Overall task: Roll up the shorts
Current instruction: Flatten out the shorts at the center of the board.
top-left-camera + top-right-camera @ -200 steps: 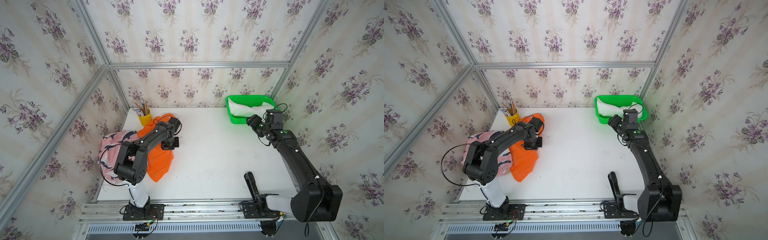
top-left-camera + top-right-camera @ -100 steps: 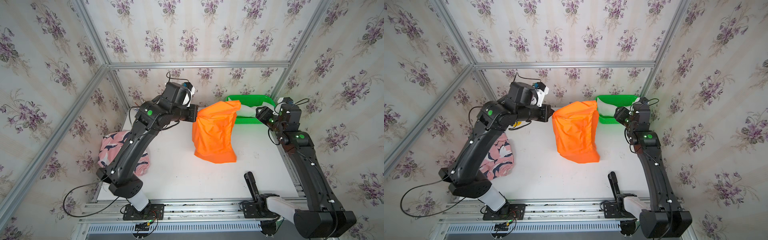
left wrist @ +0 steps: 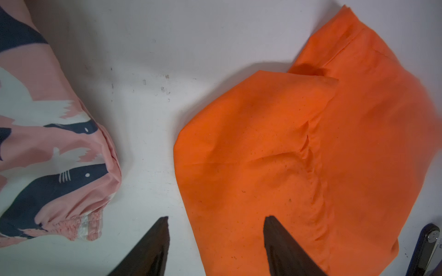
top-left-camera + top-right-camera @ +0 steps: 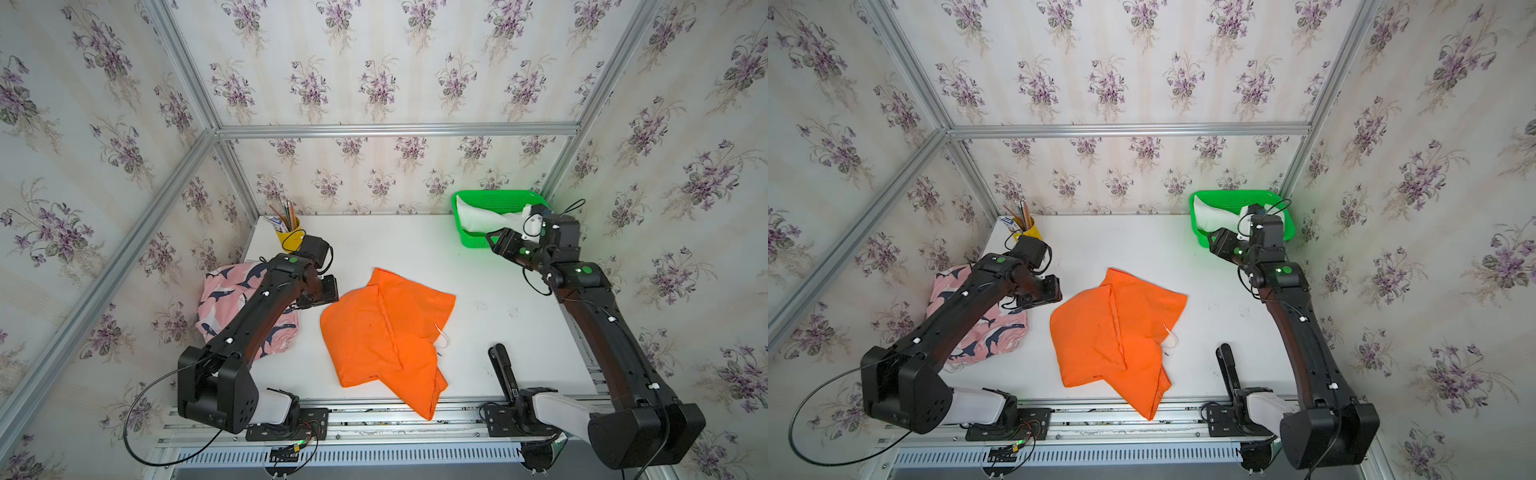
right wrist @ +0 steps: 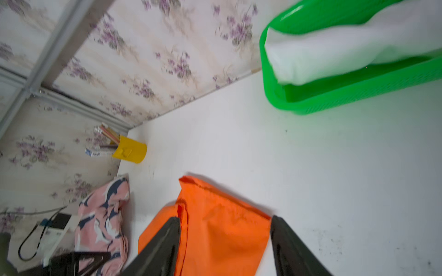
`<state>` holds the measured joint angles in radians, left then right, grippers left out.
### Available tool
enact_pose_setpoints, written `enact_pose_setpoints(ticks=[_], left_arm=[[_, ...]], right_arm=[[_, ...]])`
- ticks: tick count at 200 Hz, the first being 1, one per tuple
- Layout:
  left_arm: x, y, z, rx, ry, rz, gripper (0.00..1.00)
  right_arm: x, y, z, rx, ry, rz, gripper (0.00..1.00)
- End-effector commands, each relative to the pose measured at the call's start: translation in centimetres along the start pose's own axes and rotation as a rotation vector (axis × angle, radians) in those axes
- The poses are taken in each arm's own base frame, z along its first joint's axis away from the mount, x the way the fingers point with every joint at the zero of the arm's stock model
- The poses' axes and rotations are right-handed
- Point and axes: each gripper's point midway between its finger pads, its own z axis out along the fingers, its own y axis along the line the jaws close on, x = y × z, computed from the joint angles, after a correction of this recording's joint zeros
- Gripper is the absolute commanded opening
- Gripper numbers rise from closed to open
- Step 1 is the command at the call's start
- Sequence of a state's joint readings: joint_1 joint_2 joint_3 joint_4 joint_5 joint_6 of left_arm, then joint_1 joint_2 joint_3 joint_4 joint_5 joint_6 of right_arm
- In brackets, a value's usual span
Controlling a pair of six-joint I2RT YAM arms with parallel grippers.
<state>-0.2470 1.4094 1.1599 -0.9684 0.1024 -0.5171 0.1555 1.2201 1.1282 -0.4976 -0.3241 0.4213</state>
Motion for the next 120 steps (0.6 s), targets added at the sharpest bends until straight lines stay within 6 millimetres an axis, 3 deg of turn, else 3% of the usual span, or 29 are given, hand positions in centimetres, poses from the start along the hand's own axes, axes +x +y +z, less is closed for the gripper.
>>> enact_pose_setpoints(ticks=[1, 20, 36, 62, 79, 120], left_arm=[[-1.0, -1.1, -0.4, 0.004, -0.059, 0.017, 0.68], [-0.4, -2.8, -1.8, -0.049, -0.058, 0.109, 0.68], [0.9, -5.4, -2.6, -0.078, -0.046, 0.217, 0.69], [5.1, -10.2, -2.5, -0.064, 0.003, 0.384, 0.7], [8.5, -12.1, -1.9, -0.073, 0.048, 0.496, 0.72], [14.1, -13.2, 0.2, -0.131, 0.143, 0.651, 0.78]], right_arm=[[7.0, -0.6, 2.9, -0.013, 0.227, -0.02, 0.67], [12.0, -1.7, 5.5, 0.015, 0.333, -0.008, 0.68], [14.2, -2.5, 7.5, 0.055, 0.375, -0.015, 0.68], [14.7, -4.6, 10.6, 0.188, 0.378, -0.037, 0.67], [14.5, -6.2, 12.3, 0.272, 0.359, -0.052, 0.67], [14.9, -8.0, 15.8, 0.33, 0.37, -0.067, 0.62]])
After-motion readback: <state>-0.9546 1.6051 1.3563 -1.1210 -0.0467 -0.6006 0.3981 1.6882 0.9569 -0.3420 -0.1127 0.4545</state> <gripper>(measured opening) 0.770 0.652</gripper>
